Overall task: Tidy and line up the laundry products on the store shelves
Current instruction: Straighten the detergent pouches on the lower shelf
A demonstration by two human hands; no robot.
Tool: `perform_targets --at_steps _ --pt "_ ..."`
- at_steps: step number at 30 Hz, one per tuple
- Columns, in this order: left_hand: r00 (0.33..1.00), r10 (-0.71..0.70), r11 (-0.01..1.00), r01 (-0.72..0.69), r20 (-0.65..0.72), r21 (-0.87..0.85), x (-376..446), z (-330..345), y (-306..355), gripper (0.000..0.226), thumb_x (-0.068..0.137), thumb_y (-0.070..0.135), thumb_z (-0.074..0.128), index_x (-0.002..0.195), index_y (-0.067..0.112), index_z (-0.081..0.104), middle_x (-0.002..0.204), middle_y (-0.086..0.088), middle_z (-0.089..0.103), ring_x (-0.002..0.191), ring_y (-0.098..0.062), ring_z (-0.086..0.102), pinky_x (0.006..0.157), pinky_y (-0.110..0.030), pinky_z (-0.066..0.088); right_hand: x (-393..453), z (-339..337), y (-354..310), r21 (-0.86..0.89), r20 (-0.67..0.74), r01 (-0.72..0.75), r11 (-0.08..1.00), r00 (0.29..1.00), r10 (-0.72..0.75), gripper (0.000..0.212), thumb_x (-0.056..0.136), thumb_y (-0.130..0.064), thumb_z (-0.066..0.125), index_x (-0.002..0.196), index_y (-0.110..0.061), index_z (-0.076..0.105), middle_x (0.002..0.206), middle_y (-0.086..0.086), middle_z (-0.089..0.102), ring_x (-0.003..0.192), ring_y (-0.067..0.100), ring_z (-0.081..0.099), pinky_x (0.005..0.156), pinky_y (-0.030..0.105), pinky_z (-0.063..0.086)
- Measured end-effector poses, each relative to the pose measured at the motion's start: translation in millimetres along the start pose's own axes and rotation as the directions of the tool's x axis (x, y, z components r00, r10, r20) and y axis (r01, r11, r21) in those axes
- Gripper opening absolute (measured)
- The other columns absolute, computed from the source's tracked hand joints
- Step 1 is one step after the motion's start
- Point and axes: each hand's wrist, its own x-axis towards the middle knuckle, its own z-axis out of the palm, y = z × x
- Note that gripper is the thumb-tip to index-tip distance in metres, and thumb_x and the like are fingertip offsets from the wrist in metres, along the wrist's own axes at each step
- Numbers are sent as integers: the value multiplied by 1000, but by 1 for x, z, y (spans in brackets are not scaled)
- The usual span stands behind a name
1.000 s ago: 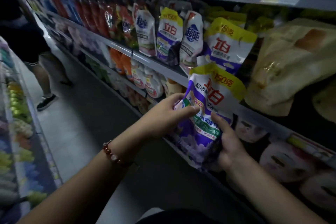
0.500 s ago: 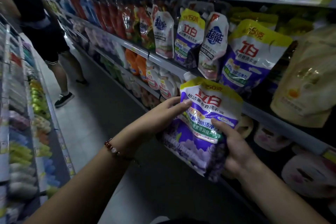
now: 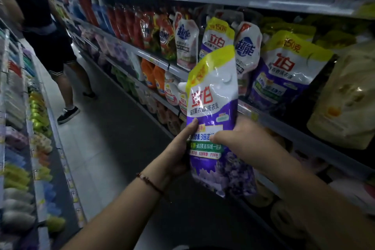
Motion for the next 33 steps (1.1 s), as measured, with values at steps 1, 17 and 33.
perform_targets --at_steps 1,17,33 --pt "1000 -4 999 4 10 -46 2 -1 -2 53 87 48 62 124 10 66 120 -19 69 100 -32 70 97 -49 53 1 1 -7 -24 -17 27 999 999 -28 36 74 -22 71 110 -21 66 92 -4 74 82 14 72 79 41 60" --pt "989 -50 997 43 139 56 54 32 -23 45 88 26 64 128 6 62 121 -26 67 103 -38 68 98 -55 51 -16 -42 38 186 -375 20 982 925 52 15 90 -21 68 105 -24 69 95 -5 77 86 15 74 80 38 58" --pt "1000 21 984 -18 -15 176 83 73 -22 37 88 29 65 118 7 63 104 -21 74 86 -34 73 88 -52 56 8 -206 146 437 -793 60 898 496 352 82 70 -53 80 141 -27 47 134 -3 56 117 19 55 92 38 51"
